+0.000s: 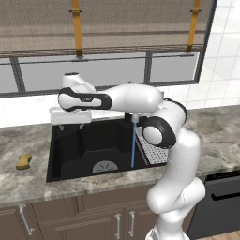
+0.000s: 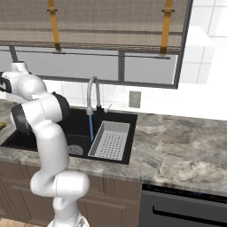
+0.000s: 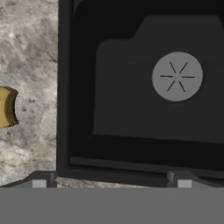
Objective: Soak the sponge with water for a few seconds and then drop it inside the sink.
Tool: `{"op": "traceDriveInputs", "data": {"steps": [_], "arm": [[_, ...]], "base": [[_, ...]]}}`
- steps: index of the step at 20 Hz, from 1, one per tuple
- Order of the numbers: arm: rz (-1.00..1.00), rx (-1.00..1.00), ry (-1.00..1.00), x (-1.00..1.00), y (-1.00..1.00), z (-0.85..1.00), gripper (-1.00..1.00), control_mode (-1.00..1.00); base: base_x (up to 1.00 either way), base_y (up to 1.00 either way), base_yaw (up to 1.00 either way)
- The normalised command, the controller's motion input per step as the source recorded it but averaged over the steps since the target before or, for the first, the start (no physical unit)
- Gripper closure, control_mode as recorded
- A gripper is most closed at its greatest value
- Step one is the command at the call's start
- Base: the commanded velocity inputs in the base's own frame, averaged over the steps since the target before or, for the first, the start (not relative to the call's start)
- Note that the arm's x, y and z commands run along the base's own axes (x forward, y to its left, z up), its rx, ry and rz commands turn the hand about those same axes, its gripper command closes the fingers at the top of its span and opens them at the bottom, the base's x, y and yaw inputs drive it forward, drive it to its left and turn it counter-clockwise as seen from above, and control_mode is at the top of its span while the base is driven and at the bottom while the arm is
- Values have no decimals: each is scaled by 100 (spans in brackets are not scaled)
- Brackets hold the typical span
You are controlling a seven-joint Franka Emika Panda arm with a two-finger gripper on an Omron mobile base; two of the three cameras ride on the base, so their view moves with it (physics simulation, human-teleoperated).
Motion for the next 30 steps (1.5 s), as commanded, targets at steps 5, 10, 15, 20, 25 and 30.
{"op": "traceDriveInputs", "data": {"steps": [5, 10, 15, 20, 25, 30], "arm": [[0, 4, -1, 0, 28, -11, -100, -100], [1, 1, 0, 0, 24, -14, -100, -100], [1, 0, 0, 0, 20, -7, -100, -100], [0, 0, 0, 0, 20, 0, -100, -100], [0, 0, 0, 0, 26, 0, -100, -100], [0, 0, 0, 0, 30, -9, -100, -100]], "base": [[0, 0, 0], [0, 0, 0], [0, 0, 0], [0, 0, 0], [0, 0, 0], [0, 0, 0]]}}
